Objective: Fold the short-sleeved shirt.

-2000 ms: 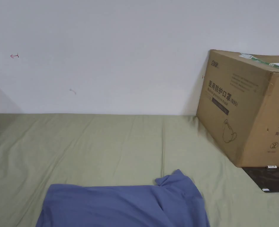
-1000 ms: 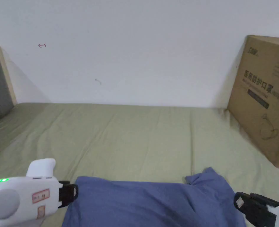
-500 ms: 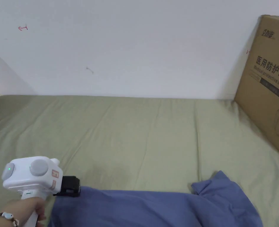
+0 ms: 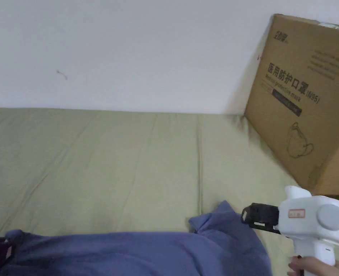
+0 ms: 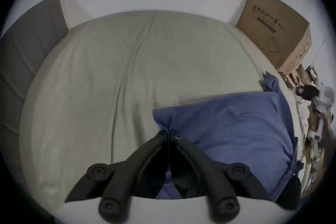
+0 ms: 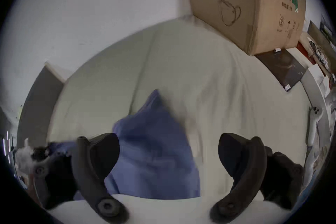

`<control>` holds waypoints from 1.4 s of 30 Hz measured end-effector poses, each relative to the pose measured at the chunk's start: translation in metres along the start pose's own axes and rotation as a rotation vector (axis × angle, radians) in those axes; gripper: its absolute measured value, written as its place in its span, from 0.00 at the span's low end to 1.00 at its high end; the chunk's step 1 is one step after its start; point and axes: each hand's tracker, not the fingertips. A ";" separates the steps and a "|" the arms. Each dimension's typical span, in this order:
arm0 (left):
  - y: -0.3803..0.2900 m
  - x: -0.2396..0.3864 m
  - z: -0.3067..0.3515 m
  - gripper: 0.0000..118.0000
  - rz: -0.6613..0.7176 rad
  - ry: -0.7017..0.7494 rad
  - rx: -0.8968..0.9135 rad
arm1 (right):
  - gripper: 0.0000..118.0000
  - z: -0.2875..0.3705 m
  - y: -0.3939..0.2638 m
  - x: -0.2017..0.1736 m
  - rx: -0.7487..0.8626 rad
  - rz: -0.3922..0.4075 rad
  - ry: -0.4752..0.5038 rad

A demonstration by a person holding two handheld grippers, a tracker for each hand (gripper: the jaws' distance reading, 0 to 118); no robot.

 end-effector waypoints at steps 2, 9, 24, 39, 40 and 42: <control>-0.004 0.004 0.014 0.02 -0.003 -0.011 -0.012 | 0.92 -0.031 0.022 0.000 -0.045 0.028 -0.003; -0.010 0.012 0.018 0.02 -0.051 0.009 -0.067 | 0.67 -0.108 0.027 -0.029 -0.305 0.230 -0.150; -0.010 0.015 0.133 0.02 -0.007 -0.003 0.139 | 0.00 0.125 0.003 -0.021 0.169 0.164 0.102; 0.049 0.044 0.346 0.02 -0.100 -0.035 0.461 | 0.00 0.406 0.015 -0.038 0.514 0.225 0.156; 0.055 0.047 0.355 0.02 -0.120 -0.023 0.479 | 0.00 0.416 0.020 -0.043 0.527 0.224 0.160; 0.068 0.048 0.363 0.02 -0.139 -0.005 0.501 | 0.00 0.433 0.033 -0.051 0.546 0.221 0.171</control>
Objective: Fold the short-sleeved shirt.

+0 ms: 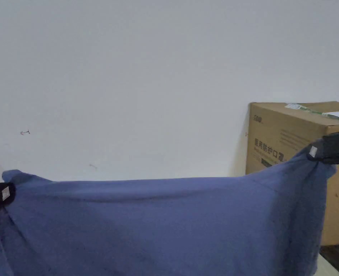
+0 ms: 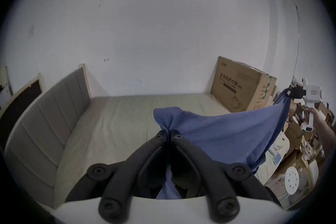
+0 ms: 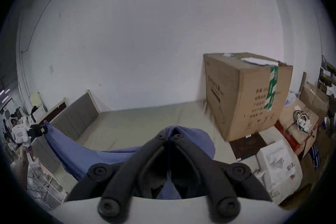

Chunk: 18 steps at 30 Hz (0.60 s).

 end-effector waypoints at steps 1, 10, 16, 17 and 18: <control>0.008 -0.002 0.000 0.02 0.003 0.003 0.009 | 0.00 -0.002 0.011 -0.001 0.012 -0.001 -0.001; 0.069 -0.011 -0.047 0.02 0.106 0.014 0.067 | 0.00 -0.051 0.103 -0.021 0.079 0.025 -0.087; 0.095 -0.014 -0.109 0.02 0.162 0.012 0.089 | 0.00 -0.102 0.163 -0.034 0.117 0.057 -0.165; 0.099 -0.015 -0.122 0.02 0.160 0.016 0.091 | 0.00 -0.110 0.171 -0.036 0.129 0.063 -0.172; 0.103 -0.016 -0.132 0.02 0.159 0.020 0.092 | 0.00 -0.118 0.178 -0.038 0.140 0.077 -0.179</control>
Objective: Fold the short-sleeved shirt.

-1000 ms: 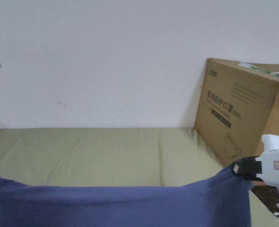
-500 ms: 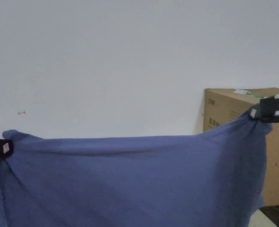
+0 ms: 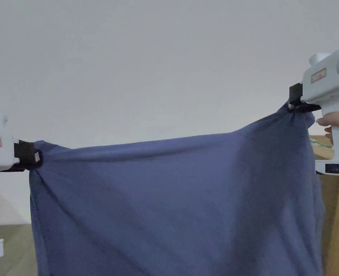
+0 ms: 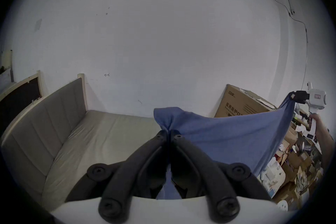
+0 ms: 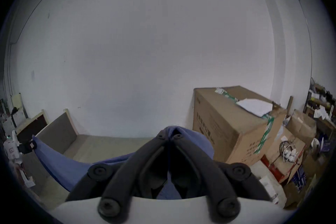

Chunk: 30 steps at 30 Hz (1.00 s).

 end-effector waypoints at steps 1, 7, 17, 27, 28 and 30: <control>0.003 -0.001 -0.012 0.02 0.002 0.001 0.007 | 0.00 -0.009 0.007 -0.004 0.012 0.024 -0.017; 0.020 0.001 -0.075 0.02 0.010 0.021 0.069 | 0.00 -0.055 0.032 -0.017 0.061 0.117 -0.071; -0.009 0.000 -0.155 0.02 0.040 0.052 0.097 | 0.00 -0.131 -0.033 -0.014 0.065 0.122 -0.115; -0.246 -0.045 -0.193 0.02 0.118 0.051 -0.295 | 0.00 -0.164 -0.360 0.038 -0.445 -0.047 -0.055; -0.274 -0.049 -0.185 0.02 0.137 0.058 -0.334 | 0.00 -0.154 -0.395 0.043 -0.516 -0.047 -0.051; -0.318 -0.058 -0.166 0.02 0.157 0.050 -0.399 | 0.00 -0.130 -0.455 0.054 -0.609 -0.063 -0.042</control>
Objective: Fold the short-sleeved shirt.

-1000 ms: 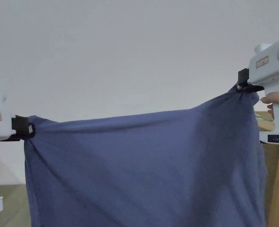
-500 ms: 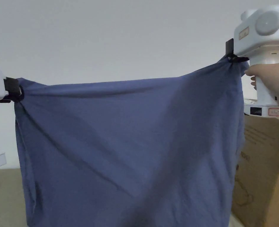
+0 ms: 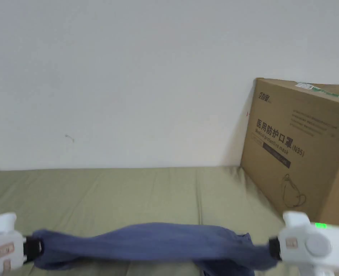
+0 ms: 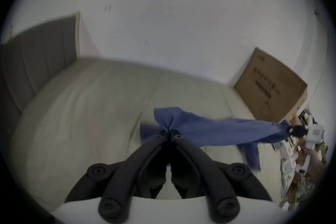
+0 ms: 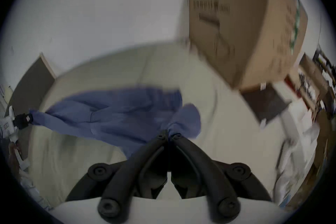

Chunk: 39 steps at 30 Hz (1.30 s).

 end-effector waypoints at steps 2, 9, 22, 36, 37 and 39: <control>-0.043 -0.013 0.012 0.02 -0.014 -0.007 -0.052 | 0.00 -0.006 -0.056 0.023 -0.067 -0.010 0.016; -0.155 -0.046 0.088 0.02 -0.061 -0.021 -0.152 | 0.00 0.064 -0.199 0.062 -0.209 -0.010 0.052; -0.275 -0.066 0.210 0.02 -0.076 -0.042 -0.204 | 0.00 0.157 -0.299 0.073 -0.239 0.116 0.060; -0.289 -0.062 0.239 0.02 -0.183 -0.041 -0.204 | 0.00 0.173 -0.316 0.077 -0.277 0.047 0.079; -0.288 -0.063 0.239 0.02 -0.187 -0.040 -0.205 | 0.00 0.175 -0.316 0.077 -0.280 0.054 0.078; -0.287 -0.064 0.238 0.02 -0.192 -0.039 -0.207 | 0.00 0.178 -0.317 0.077 -0.281 0.063 0.084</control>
